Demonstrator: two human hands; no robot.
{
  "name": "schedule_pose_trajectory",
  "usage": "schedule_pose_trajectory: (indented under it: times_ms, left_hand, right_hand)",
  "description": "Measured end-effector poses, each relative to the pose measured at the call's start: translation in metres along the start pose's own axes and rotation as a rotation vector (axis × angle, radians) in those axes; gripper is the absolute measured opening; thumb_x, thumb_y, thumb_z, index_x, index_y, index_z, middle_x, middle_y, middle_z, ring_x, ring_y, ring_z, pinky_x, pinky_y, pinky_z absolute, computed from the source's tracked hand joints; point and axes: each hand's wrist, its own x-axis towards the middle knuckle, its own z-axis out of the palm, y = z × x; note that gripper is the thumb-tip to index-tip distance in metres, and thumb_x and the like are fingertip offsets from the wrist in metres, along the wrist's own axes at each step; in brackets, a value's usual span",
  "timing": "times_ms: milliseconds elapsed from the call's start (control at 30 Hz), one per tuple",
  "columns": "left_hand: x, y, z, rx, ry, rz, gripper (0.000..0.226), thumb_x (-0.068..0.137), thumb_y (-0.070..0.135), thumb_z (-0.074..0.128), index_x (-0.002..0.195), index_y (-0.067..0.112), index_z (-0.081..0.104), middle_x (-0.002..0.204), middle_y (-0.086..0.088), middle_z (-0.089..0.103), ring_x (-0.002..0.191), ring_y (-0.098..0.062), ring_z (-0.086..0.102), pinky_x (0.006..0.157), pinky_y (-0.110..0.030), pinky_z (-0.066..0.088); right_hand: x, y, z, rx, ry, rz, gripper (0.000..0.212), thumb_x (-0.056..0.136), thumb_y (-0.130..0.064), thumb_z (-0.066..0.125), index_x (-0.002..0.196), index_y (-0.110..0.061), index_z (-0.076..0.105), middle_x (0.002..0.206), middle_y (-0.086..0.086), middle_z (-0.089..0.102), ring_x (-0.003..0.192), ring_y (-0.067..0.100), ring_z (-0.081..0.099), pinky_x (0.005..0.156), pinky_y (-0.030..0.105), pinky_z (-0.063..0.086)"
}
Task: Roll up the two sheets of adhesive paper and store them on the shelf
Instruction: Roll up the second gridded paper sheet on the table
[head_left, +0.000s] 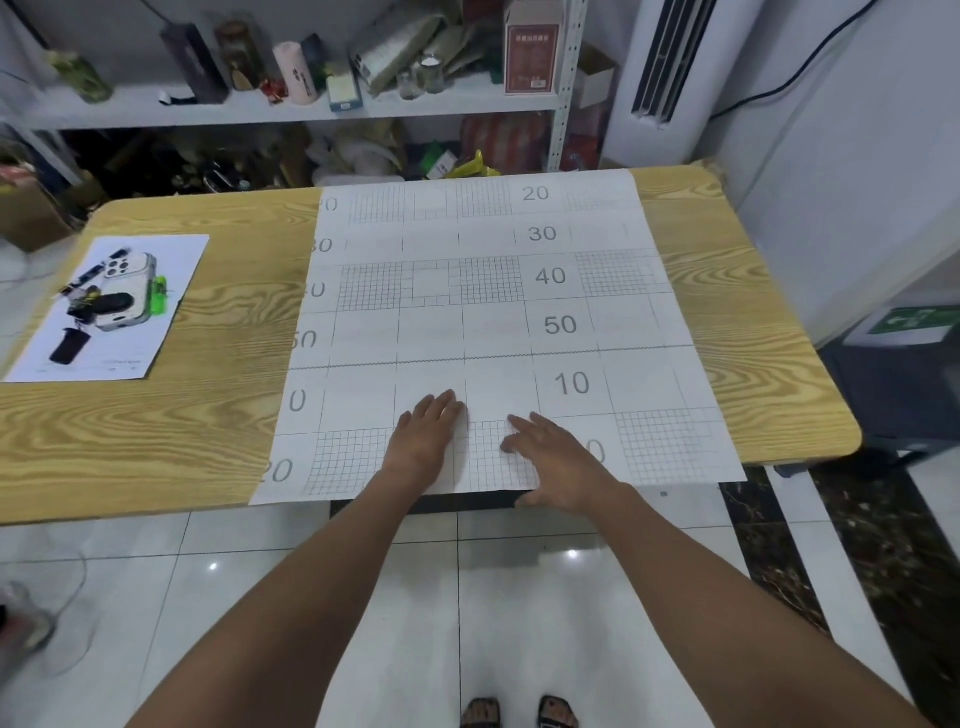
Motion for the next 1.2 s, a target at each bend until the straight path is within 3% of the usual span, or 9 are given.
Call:
schedule_pose_trajectory:
  times_ms: [100,233,333,400,533,700,833,1033,1200]
  left_hand:
    - [-0.008,-0.002,0.003,0.014,0.021,0.054,0.046,0.091,0.005,0.041,0.135,0.018,0.032,0.15,-0.002,0.022,0.137,-0.024,0.021,0.109,-0.042,0.026]
    - [-0.02,-0.003,-0.005,-0.06,-0.004,0.111,0.04,0.092,0.007,0.043,0.131,0.016,0.041,0.143,0.0,0.033,0.13,-0.021,0.031,0.103,-0.034,0.032]
    - [-0.028,0.003,-0.021,-0.123,-0.059,0.066,0.036,0.098,0.019,0.036,0.133,0.018,0.04,0.141,0.004,0.038,0.128,-0.016,0.034,0.095,-0.031,0.038]
    - [-0.03,0.005,-0.026,-0.162,-0.104,0.024,0.036,0.099,0.033,0.032,0.132,0.023,0.04,0.135,0.005,0.044,0.123,-0.014,0.04,0.088,-0.032,0.041]
    - [-0.035,0.009,-0.03,-0.158,-0.14,0.002,0.036,0.096,0.044,0.035,0.128,0.029,0.043,0.124,0.003,0.053,0.107,-0.018,0.052,0.08,-0.033,0.044]
    - [-0.044,0.016,-0.035,-0.125,-0.081,0.066,0.031,0.097,0.036,0.039,0.122,0.023,0.05,0.112,0.001,0.059,0.101,-0.018,0.054,0.079,-0.032,0.043]
    - [-0.04,0.015,-0.03,-0.122,-0.039,0.037,0.025,0.098,0.03,0.037,0.108,0.02,0.056,0.103,-0.001,0.06,0.096,-0.018,0.053,0.072,-0.03,0.038]
    - [-0.031,0.009,-0.026,-0.322,-0.063,-0.008,0.024,0.096,0.023,0.043,0.109,0.017,0.063,0.115,0.002,0.062,0.107,-0.019,0.054,0.076,-0.024,0.037]
    - [-0.024,0.006,-0.027,-0.219,-0.111,0.033,0.027,0.095,0.019,0.041,0.114,0.02,0.062,0.118,0.0,0.061,0.109,-0.022,0.053,0.08,-0.026,0.038]
  right_hand:
    - [-0.003,-0.006,0.0,0.083,0.085,0.028,0.044,0.079,-0.02,0.072,0.115,-0.023,0.046,0.15,-0.004,0.031,0.143,0.014,0.012,0.109,0.033,0.025]
    - [-0.005,-0.013,-0.006,0.109,0.105,0.07,0.015,0.086,-0.024,0.065,0.094,-0.02,0.053,0.137,-0.001,0.049,0.137,0.015,0.03,0.096,0.035,0.038]
    - [-0.004,-0.016,-0.009,0.183,0.124,0.15,0.013,0.085,-0.031,0.064,0.085,-0.02,0.059,0.105,-0.005,0.062,0.101,0.015,0.057,0.073,0.028,0.042]
    - [-0.004,-0.019,-0.01,0.208,0.142,0.184,0.013,0.085,-0.032,0.063,0.081,-0.02,0.061,0.092,-0.006,0.063,0.084,0.012,0.059,0.065,0.026,0.037]
    - [-0.005,-0.02,-0.012,0.15,0.184,0.208,0.018,0.09,-0.032,0.056,0.086,-0.017,0.066,0.083,-0.009,0.063,0.081,0.014,0.057,0.066,0.029,0.038]
    - [-0.003,-0.019,-0.005,0.072,0.262,0.185,0.028,0.097,-0.028,0.046,0.088,-0.01,0.066,0.091,0.0,0.062,0.086,0.02,0.055,0.071,0.035,0.047]
    - [0.0,-0.021,-0.002,0.011,0.293,0.19,0.033,0.099,-0.031,0.043,0.091,-0.008,0.066,0.094,0.004,0.063,0.087,0.022,0.056,0.074,0.035,0.044]
    - [0.001,-0.023,-0.003,-0.129,0.385,0.204,0.028,0.095,-0.04,0.047,0.1,-0.019,0.065,0.092,-0.002,0.07,0.087,0.02,0.061,0.082,0.032,0.041]
    - [0.006,-0.015,0.009,-0.135,0.369,0.203,0.02,0.096,-0.033,0.05,0.098,-0.025,0.068,0.093,-0.004,0.068,0.084,0.018,0.061,0.081,0.032,0.039]
